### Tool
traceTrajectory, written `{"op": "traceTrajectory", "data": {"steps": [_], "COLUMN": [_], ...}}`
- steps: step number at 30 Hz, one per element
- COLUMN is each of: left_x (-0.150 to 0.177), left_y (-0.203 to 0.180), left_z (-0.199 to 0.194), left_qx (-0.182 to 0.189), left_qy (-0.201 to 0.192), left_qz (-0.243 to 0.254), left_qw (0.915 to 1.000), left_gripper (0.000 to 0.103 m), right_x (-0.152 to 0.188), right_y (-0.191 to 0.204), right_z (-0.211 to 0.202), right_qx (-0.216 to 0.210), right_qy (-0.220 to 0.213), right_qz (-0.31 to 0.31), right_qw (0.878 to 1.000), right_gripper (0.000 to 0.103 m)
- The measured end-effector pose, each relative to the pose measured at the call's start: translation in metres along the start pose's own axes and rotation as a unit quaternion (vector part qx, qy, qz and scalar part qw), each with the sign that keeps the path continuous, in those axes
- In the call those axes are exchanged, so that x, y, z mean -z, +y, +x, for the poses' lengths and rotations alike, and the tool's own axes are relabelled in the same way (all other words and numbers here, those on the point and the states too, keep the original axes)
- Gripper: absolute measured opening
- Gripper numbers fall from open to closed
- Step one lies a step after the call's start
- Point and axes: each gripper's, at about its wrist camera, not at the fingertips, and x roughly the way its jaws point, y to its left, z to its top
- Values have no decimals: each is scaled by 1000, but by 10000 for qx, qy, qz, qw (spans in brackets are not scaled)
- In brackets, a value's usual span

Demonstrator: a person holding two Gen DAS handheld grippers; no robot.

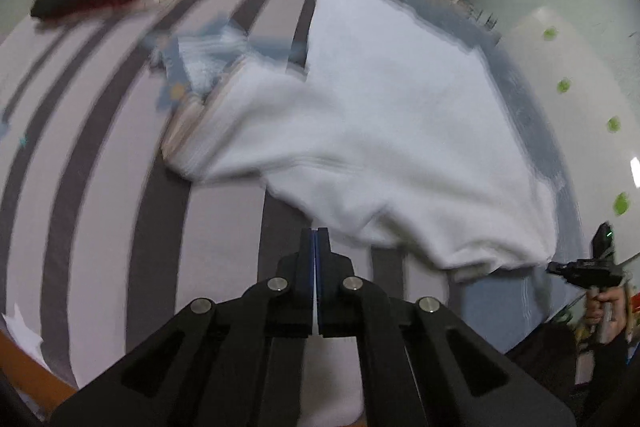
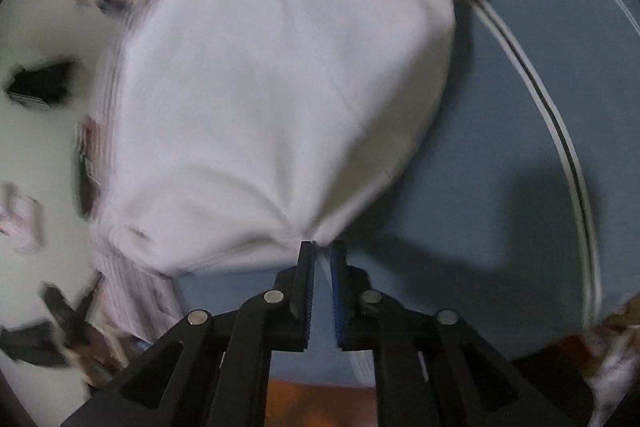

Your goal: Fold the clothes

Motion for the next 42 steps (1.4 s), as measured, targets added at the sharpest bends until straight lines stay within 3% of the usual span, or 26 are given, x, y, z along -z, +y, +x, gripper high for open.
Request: {"op": "traceTrajectory", "data": {"steps": [2, 4, 5, 8, 10, 14, 15, 16, 17, 19, 20, 21, 25, 30, 33, 35, 37, 40, 42], "left_x": [1, -2, -4, -18, -27, -41, -43, -44, -45, -49, -50, -50, -48, -44, -38, -35, -33, -30, -35], "left_y": [-3, -2, 1, 17, 24, 27, 27, 27, 27, 35, 36, 34, 23, 25, 29, 38, 48, 63, 78], "left_z": [17, 32, 36, 49, 52, 63, 64, 62, 61, 54, 48, 38, -9, -39, -22, -11, -14, -29, -31], "left_qx": [-49, -162, -175, 93, 275, 242, 156, 87, 25, 202, 209, 201, 223, 151, -152, -508, -795, -877, -854], "left_qy": [185, 223, 192, 61, -161, -363, -436, -472, -499, -510, -547, -571, -725, -507, 95, 416, 426, -28, -281], "left_qz": [32, -84, -176, -819, -1082, -1043, -1009, -951, -889, -915, -881, -811, -522, -409, -264, -336, -572, -830, -1061], "left_qw": [9998, 9996, 9995, 9966, 9936, 9936, 9938, 9943, 9948, 9943, 9944, 9949, 9957, 9978, 9995, 9973, 9943, 9927, 9903], "left_gripper": [19, 42, 50, 58, 60, 57, 50, 22, 3, 3, 3, 3, 3, 3, 5, 15, 16, 25, 31], "right_x": [1, 0, -3, -25, -42, -71, -76, -78, -79, -79, -79, -77, -57, -30, -18, -15, -16, -24, -35], "right_y": [-14, -27, -34, -49, -55, -63, -65, -66, -67, -66, -67, -68, -75, -92, -105, -103, -108, -115, -113], "right_z": [-7, -16, -21, -30, -25, -4, -1, -1, -2, -5, -4, -3, -22, -56, -66, -65, -71, -75, -76], "right_qx": [39, -10, 1, 103, 90, 290, 217, 78, -90, -455, -672, -801, -761, -805, -351, -137, -28, -209, -433], "right_qy": [-163, -393, -550, -939, -979, -975, -1023, -1100, -1160, -1242, -1200, -1154, -1333, -1540, -1475, -1482, -1510, -1537, -1562], "right_qz": [123, 265, 323, 401, 447, 500, 569, 645, 654, 600, 584, 610, 758, 1103, 1241, 1214, 1277, 1289, 1228], "right_qw": [9998, 9989, 9980, 9947, 9941, 9936, 9929, 9918, 9911, 9894, 9888, 9882, 9852, 9786, 9806, 9814, 9802, 9794, 9791], "right_gripper": [13, 29, 42, 47, 50, 52, 60, 66, 65, 27, 3, 2, 2, 2, 0, 0, 2, 6, 38]}}
